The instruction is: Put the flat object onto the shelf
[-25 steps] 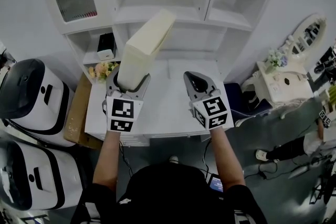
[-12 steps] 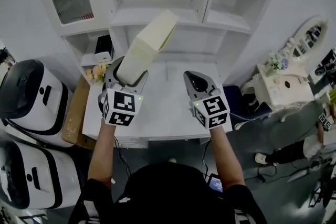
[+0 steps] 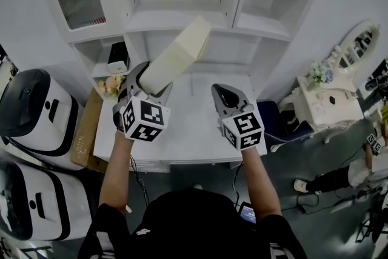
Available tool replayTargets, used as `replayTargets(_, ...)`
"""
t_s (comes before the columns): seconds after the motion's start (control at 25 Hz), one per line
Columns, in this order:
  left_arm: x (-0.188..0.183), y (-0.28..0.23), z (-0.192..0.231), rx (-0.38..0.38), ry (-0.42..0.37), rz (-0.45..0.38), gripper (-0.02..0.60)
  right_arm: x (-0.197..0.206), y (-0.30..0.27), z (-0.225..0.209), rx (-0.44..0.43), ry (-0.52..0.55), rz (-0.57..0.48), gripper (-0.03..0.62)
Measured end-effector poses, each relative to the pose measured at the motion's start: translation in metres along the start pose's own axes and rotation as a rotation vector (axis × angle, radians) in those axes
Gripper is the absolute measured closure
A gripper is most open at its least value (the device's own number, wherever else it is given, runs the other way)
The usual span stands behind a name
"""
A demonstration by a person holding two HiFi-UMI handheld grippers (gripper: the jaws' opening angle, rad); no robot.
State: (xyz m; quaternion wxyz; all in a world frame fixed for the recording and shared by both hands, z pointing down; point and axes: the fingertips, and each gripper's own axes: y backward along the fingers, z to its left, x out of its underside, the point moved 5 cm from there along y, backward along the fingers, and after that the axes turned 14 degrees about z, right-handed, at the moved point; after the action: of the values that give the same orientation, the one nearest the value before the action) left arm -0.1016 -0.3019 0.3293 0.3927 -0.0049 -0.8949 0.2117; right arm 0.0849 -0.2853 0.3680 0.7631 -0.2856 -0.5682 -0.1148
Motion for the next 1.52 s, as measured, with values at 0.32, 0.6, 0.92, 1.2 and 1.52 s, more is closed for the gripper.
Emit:
replayTargets(0.32, -0.008, -0.005, 0.003, -0.047, -0.125, 0.041, 0.27, 0.003, -0.005, -0.003, -0.014, -0.007, 0.009, 0.606)
replayTargets(0.6, -0.019, -0.005, 0.005, -0.089, -0.235, 0.061, 0.27, 0.002, -0.006, -0.005, -0.018, -0.01, 0.009, 0.606)
replayTargets(0.92, -0.032, -0.003, 0.01, -0.147, -0.35, 0.063, 0.268, 0.001, -0.008, -0.003, -0.023, -0.012, 0.004, 0.606)
replayTargets(1.2, -0.038, -0.003, 0.014, -0.189, -0.428, 0.078, 0.268, 0.0, -0.01, -0.003, -0.026, -0.015, 0.0, 0.606)
replayTargets(1.52, -0.05, -0.001, 0.017, -0.264, -0.526, 0.09, 0.27, -0.002, -0.009, -0.002, -0.025, -0.013, -0.004, 0.606)
